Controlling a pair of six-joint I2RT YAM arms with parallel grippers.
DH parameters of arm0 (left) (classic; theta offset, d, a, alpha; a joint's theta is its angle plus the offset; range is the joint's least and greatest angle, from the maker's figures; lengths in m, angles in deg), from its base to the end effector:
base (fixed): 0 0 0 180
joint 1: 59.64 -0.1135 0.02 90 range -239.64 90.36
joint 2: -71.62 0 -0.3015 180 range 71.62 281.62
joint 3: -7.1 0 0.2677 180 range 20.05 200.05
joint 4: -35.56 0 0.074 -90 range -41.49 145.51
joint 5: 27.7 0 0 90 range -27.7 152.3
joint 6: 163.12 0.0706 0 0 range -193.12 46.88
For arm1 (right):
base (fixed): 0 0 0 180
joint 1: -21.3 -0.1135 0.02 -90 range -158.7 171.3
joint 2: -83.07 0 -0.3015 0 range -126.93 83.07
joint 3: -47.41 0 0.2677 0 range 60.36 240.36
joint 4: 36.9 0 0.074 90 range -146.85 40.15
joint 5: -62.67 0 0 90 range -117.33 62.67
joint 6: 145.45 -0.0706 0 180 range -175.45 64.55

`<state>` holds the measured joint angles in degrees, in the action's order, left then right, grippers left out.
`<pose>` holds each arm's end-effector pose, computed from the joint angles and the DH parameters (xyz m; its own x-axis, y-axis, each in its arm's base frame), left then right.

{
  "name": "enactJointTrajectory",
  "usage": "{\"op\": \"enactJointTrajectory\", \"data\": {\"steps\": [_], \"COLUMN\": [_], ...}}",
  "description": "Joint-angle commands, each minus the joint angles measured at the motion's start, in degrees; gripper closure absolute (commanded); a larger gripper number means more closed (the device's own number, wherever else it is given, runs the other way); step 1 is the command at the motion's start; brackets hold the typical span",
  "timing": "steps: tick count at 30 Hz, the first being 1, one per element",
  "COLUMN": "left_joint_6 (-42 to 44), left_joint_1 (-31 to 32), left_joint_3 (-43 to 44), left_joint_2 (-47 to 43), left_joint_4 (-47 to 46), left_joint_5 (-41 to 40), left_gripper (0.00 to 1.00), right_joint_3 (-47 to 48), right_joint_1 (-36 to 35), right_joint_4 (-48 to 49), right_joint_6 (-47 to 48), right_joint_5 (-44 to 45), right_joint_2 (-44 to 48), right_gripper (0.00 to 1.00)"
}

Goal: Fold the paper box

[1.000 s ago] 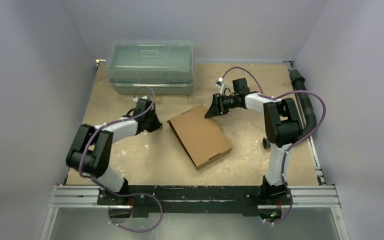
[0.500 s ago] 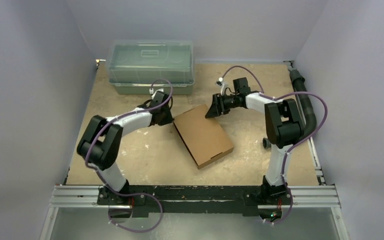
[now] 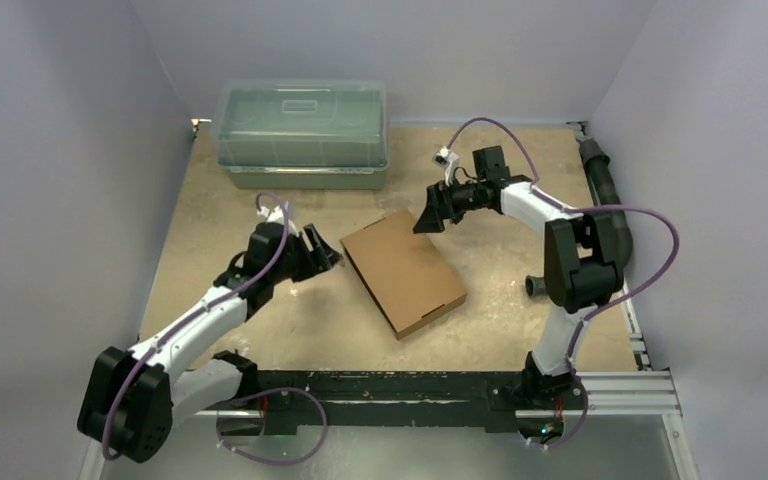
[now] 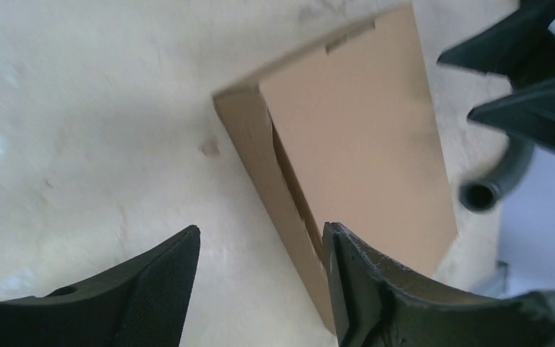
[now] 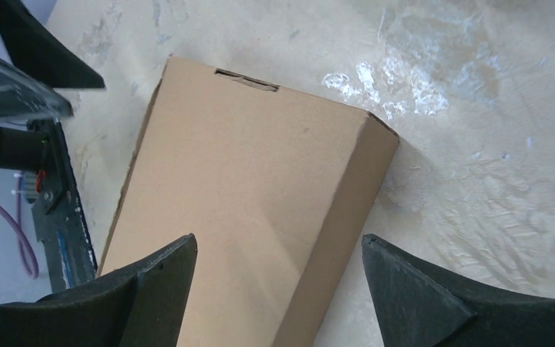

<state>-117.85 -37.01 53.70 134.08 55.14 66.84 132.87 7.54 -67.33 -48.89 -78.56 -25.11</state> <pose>0.2339 -0.1036 0.2240 -0.6921 -0.4716 -0.5465 -0.0619 0.7931 -0.6060 0.4064 0.1562 0.2020 -0.7033 -0.2459 -0.6671 -0.6880 0.4720 0.5513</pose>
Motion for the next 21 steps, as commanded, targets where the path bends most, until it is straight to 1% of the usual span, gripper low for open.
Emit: {"op": "enactJointTrajectory", "data": {"steps": [1,3,7,8,10,11,12,14,16,17,19,21], "left_joint_6": [-9.28,-10.57,-10.54,-10.64,-12.26,-13.46,-15.29,-18.41,-20.11,-20.5,-20.51,-20.61], "left_joint_1": [0.26,0.45,0.75,0.75,0.75,0.75,0.7,0.66,0.71,0.79,1.08,2.64], "left_joint_3": [-9.81,-11.57,-12.9,-13.5,-15.3,-16.66,-18.15,-21.6,-23.54,-23.99,-23.72,-22.93], "left_joint_2": [-6.4,-8.96,-13.91,-15.25,-18.07,-19.21,-20.1,-20.58,-19.69,-18.96,-17.49,-16.51], "left_joint_4": [-16.11,-16.93,-13.97,-13.32,-13.17,-14.19,-15.74,-20.67,-23.24,-23.39,-23.11,-22.28], "left_joint_5": [13.99,14.12,12.82,12.38,11.68,11.73,12.03,13.41,14.11,14.42,14.91,13.66], "left_gripper": [0.31,0.27,0.22,0.2,0.1,0.02,0.01,0.01,0.01,0.02,0.05,0.06], "right_joint_3": [-0.3,-1.3,-5.43,-6.85,-9.89,-11.56,-13.38,-17.24,-21.36,-23.25,-25.72,-27.3], "right_joint_1": [0.12,0.14,0.78,1.28,2.83,3.71,4.79,7.78,9.93,10.67,11.2,11.29], "right_joint_4": [-4.54,-7.3,-10.65,-10.35,-8.87,-7.18,-4.74,1.99,6.56,8.84,10.33,12.7], "right_joint_6": [9.71,15.08,23.1,24.06,24.78,24.54,22.67,16.7,9.09,7.0,6.85,5.49], "right_joint_5": [2.69,4.76,6.7,6.67,5.53,4.22,2.64,-3.14,-5.63,-6.08,-7.66,-8.77], "right_joint_2": [7.12,10.23,19.0,21.69,27.45,30.51,33.31,37.98,41.19,42.26,43.12,42.07], "right_gripper": [0.12,0.11,0.09,0.08,0.06,0.02,0.01,0.01,0.01,0.01,0.01,0.01]}}
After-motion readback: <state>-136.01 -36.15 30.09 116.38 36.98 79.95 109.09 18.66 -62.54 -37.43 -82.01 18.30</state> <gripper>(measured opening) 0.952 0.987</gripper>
